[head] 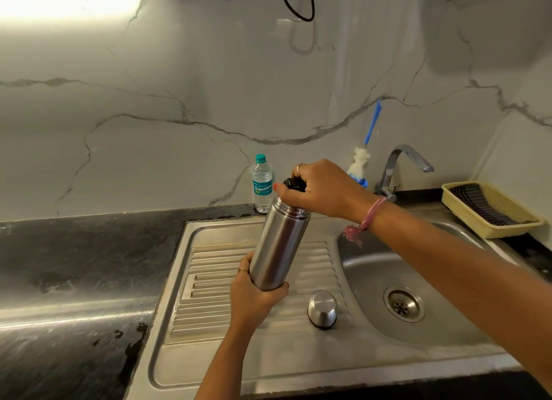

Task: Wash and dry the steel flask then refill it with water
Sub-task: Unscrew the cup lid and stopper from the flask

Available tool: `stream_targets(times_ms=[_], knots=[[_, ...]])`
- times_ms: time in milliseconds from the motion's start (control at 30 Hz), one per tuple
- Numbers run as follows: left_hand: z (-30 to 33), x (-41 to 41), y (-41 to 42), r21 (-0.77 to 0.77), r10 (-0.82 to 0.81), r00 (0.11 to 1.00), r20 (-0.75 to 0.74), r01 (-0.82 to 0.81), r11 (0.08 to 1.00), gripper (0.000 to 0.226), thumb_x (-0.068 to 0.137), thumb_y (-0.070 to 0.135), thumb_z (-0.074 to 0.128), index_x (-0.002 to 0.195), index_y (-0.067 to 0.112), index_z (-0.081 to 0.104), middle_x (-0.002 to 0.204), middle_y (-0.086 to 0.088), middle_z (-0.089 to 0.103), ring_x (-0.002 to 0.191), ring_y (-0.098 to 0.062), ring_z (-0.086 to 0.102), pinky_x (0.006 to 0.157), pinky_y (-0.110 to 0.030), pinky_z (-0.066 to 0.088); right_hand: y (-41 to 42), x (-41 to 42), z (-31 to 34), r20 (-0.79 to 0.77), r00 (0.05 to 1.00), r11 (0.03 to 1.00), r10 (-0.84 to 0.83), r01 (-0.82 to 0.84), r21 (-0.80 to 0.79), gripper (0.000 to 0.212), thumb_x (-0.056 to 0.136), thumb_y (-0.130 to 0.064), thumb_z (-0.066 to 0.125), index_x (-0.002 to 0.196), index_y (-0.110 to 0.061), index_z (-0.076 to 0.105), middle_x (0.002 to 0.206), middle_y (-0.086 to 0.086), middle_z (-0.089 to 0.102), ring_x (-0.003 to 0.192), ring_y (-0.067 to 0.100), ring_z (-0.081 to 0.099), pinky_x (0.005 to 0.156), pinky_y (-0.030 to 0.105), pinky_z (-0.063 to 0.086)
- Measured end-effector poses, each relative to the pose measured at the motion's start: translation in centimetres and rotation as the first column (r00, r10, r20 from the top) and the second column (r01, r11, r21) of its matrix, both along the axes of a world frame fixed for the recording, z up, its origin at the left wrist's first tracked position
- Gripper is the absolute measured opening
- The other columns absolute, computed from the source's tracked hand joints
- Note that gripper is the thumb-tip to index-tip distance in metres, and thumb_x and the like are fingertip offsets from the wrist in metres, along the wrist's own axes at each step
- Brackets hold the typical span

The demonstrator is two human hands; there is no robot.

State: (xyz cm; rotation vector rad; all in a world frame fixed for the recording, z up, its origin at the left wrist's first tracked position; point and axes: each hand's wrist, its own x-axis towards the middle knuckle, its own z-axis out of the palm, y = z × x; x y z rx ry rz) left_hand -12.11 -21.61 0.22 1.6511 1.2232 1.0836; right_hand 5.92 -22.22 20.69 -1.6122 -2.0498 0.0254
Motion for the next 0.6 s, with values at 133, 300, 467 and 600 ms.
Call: stream_targets(times_ms=[133,300,467,600], knots=[[0.6,0.0,-0.1,-0.008,-0.025,1.000,-0.001,0.025,1.000,0.088,0.045,0.040,0.086,0.126,0.032,0.052,0.105,0.016,0.064,0.089,0.000,0.062,0.075,-0.030,0.057,0.2,0.6,0.0,-0.064,0.998,0.999,0.019,-0.016,0.036,0.031,0.090,-0.043,0.060,0.075,-0.016,0.059,0.058,-0.013,0.052,0.053,0.002,0.051,0.054,0.005,0.036],[0.8,0.3,-0.4,-0.015,-0.037,0.999,0.019,0.038,0.999,0.082,0.047,0.032,0.088,0.121,0.035,0.053,0.103,0.014,0.065,0.087,-0.001,0.063,0.071,-0.023,0.055,0.4,1.0,0.1,-0.093,0.995,0.997,0.040,-0.033,0.072,0.033,0.088,-0.040,0.065,0.074,-0.010,0.065,0.058,-0.006,0.058,0.053,0.005,0.054,0.054,0.009,0.039],[0.9,0.4,-0.2,-0.019,-0.050,0.999,0.018,0.051,0.999,0.082,0.046,0.033,0.088,0.121,0.033,0.055,0.103,0.013,0.066,0.086,-0.003,0.064,0.073,-0.026,0.055,0.7,1.4,0.2,-0.104,0.992,0.996,0.069,-0.062,0.064,0.035,0.086,-0.041,0.066,0.085,-0.006,0.071,0.069,0.002,0.067,0.061,0.011,0.061,0.055,0.011,0.044],[0.9,0.3,0.2,-0.030,-0.067,0.998,0.010,0.067,0.997,0.083,0.046,0.033,0.089,0.122,0.032,0.054,0.104,0.010,0.066,0.086,-0.003,0.064,0.074,-0.028,0.057,0.8,1.5,0.4,-0.098,0.992,0.996,0.078,-0.073,0.056,0.030,0.086,-0.040,0.067,0.085,-0.009,0.070,0.062,-0.011,0.060,0.058,0.000,0.057,0.055,0.009,0.042]])
